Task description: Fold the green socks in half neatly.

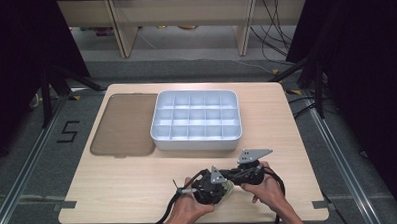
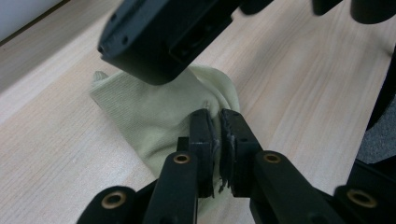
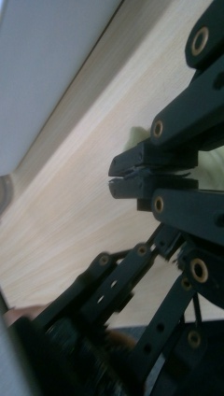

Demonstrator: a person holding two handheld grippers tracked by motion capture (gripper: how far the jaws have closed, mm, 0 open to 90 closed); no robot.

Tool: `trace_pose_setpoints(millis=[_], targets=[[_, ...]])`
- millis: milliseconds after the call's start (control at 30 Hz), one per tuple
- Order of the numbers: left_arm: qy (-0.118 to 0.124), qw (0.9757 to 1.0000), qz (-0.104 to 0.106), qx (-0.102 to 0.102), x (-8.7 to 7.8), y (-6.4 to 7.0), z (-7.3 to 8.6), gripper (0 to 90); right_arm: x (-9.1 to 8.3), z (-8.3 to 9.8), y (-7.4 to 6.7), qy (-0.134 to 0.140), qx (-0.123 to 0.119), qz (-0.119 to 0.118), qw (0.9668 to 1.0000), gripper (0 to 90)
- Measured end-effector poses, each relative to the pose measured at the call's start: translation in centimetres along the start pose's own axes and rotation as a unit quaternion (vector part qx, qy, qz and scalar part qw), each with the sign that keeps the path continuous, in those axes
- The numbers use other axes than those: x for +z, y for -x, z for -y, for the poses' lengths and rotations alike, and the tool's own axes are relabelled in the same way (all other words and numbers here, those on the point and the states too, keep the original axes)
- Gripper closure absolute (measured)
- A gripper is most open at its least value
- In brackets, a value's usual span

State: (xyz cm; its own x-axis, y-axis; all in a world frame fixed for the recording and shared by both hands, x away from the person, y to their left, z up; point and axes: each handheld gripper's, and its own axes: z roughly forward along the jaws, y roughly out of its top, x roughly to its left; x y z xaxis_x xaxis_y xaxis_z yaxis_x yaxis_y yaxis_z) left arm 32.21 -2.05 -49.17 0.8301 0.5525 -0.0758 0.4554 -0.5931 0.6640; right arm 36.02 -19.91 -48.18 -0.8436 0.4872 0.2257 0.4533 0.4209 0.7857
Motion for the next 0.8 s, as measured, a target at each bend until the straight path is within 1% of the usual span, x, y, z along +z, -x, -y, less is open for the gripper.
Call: trace_pose_setpoints(millis=[33,67,100,133,167,200,300,333,367,433,467,500,533,567,600,633,667,700,733,767,800], targets=[[-0.001,1.0000,0.002,0.002,0.0,0.0,0.0,82.6,0.2,0.2,0.5,-0.012,-0.010,0.006,0.9999,87.7],[-0.001,1.0000,0.002,0.002,0.0,0.0,0.0,82.4,0.2,0.2,0.5,-0.012,-0.010,0.006,0.9999,87.7],[0.004,1.0000,0.006,-0.004,0.0,0.1,0.1,82.4,0.3,0.4,0.6,-0.023,-0.005,0.013,0.9996,87.7],[0.001,1.0000,0.004,-0.001,0.0,0.1,0.0,82.3,0.5,0.7,0.7,-0.030,-0.001,0.015,0.9994,87.7],[0.001,1.0000,0.005,-0.001,0.0,0.1,0.0,82.1,0.7,0.9,0.8,-0.047,0.002,0.021,0.9987,87.8],[0.003,1.0000,0.006,-0.002,0.0,0.1,0.1,82.0,0.9,1.1,0.8,-0.047,0.002,0.026,0.9986,87.8],[0.005,0.9999,0.009,-0.001,0.0,0.0,0.1,81.3,0.9,1.1,1.1,-0.048,-0.002,0.026,0.9985,88.0],[0.006,0.9999,0.012,-0.005,-0.1,0.0,0.0,80.6,1.0,1.2,1.1,-0.049,-0.005,0.027,0.9984,88.0],[0.012,0.9996,0.019,-0.017,-0.1,0.0,0.1,79.6,0.9,1.2,1.1,-0.051,-0.008,0.028,0.9983,88.0],[0.015,0.9995,0.022,-0.015,-0.3,-0.1,0.0,78.3,0.9,1.2,1.1,-0.052,-0.008,0.028,0.9982,88.0],[0.000,0.9989,0.047,-0.002,-0.9,-0.5,-0.1,73.9,0.9,1.2,1.1,-0.052,-0.008,0.028,0.9982,88.0],[0.022,0.9978,0.055,-0.030,-1.1,-0.4,-0.1,72.8,0.9,1.2,1.1,-0.052,-0.008,0.028,0.9982,88.0],[0.022,0.9978,0.055,-0.030,-1.1,-0.4,-0.1,72.6,0.9,1.2,1.1,-0.052,-0.009,0.029,0.9982,88.0],[0.047,0.9951,0.071,-0.051,-1.9,-0.6,-0.3,72.3,1.0,1.2,1.1,-0.052,-0.008,0.029,0.9982,88.0],[0.053,0.9945,0.075,-0.049,-2.5,-0.9,-0.4,72.1,1.0,1.2,1.1,-0.052,-0.009,0.029,0.9982,88.0],[0.061,0.9940,0.073,-0.054,-3.0,-1.0,-0.5,72.1,0.9,1.2,1.1,-0.052,-0.009,0.028,0.9982,88.0],[0.062,0.9943,0.070,-0.050,-3.4,-1.2,-0.6,72.5,0.9,1.2,1.1,-0.052,-0.008,0.028,0.9982,88.0],[0.062,0.9943,0.070,-0.052,-3.6,-1.3,-0.6,73.2,1.0,1.2,1.0,-0.053,0.000,0.027,0.9982,88.0],[0.060,0.9945,0.069,-0.051,-3.6,-1.3,-0.6,74.4,0.9,1.2,1.1,-0.053,-0.008,0.028,0.9982,88.0],[0.053,0.9950,0.070,-0.047,-3.5,-1.4,-0.5,75.5,0.9,1.2,1.1,-0.053,-0.008,0.028,0.9982,88.0],[0.053,0.9950,0.070,-0.047,-3.5,-1.4,-0.5,76.7,0.9,1.2,1.1,-0.053,-0.008,0.028,0.9982,88.0]])
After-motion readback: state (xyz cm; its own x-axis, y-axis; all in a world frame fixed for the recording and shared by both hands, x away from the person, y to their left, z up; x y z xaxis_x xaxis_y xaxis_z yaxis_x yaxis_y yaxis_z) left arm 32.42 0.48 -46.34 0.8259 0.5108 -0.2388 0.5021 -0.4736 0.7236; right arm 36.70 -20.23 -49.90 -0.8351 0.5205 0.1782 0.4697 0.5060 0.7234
